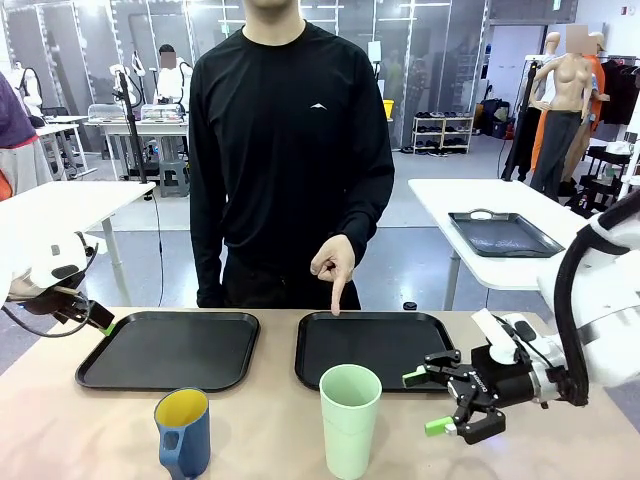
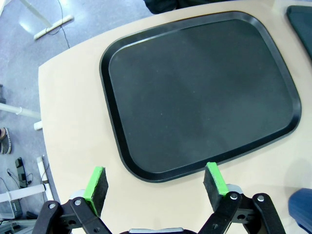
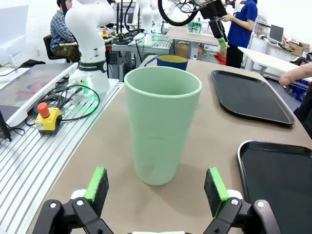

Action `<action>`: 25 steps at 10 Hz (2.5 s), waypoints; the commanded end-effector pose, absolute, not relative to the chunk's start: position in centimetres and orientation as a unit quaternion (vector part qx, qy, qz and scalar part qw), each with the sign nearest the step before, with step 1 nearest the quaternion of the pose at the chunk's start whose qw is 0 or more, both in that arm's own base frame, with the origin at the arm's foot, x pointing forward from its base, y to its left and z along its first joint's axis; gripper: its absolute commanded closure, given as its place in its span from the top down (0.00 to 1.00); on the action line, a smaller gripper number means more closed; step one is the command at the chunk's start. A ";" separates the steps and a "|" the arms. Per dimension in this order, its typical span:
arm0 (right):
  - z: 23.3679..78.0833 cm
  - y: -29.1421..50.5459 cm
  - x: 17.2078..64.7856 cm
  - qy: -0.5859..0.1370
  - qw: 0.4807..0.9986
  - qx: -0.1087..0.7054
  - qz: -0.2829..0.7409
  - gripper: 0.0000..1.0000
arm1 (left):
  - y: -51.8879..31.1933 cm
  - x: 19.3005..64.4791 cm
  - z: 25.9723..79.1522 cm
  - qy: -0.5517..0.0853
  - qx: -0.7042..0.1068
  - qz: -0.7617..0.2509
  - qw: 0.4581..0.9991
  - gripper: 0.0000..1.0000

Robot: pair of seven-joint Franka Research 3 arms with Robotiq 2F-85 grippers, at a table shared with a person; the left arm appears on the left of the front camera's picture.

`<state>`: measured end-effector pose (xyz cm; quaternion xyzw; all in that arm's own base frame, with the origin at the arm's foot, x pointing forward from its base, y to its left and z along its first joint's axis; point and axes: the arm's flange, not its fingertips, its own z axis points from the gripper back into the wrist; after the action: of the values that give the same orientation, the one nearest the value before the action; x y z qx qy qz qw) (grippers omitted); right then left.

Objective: Sort and store the cups by type.
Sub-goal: Pick up the Reusable plastic cup.

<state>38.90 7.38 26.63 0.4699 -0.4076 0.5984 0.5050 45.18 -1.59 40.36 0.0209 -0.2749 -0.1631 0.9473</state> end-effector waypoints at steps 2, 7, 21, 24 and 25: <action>23.2 10.0 38.3 -0.409 0.487 0.485 0.601 1.00 | -1.3 45.2 40.4 -0.275 0.024 -0.166 0.947 1.00; 21.3 14.3 38.2 -0.399 0.474 0.510 0.596 1.00 | -1.3 45.2 40.4 -0.275 0.024 -0.166 0.947 1.00; 19.0 19.7 38.4 -0.384 0.442 0.579 0.567 1.00 | -1.3 45.2 40.4 -0.275 0.024 -0.166 0.947 1.00; 18.9 20.5 38.3 -0.384 0.440 0.575 0.573 1.00 | -1.3 45.2 40.4 -0.275 0.024 -0.166 0.947 1.00; 19.0 20.4 38.4 -0.388 0.441 0.573 0.572 1.00 | -1.3 45.2 40.4 -0.275 0.024 -0.166 0.947 1.00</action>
<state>39.10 20.32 20.74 0.5834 -0.3684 0.5657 0.4515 45.18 -1.59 40.36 0.0210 -0.2749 -0.1632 0.9473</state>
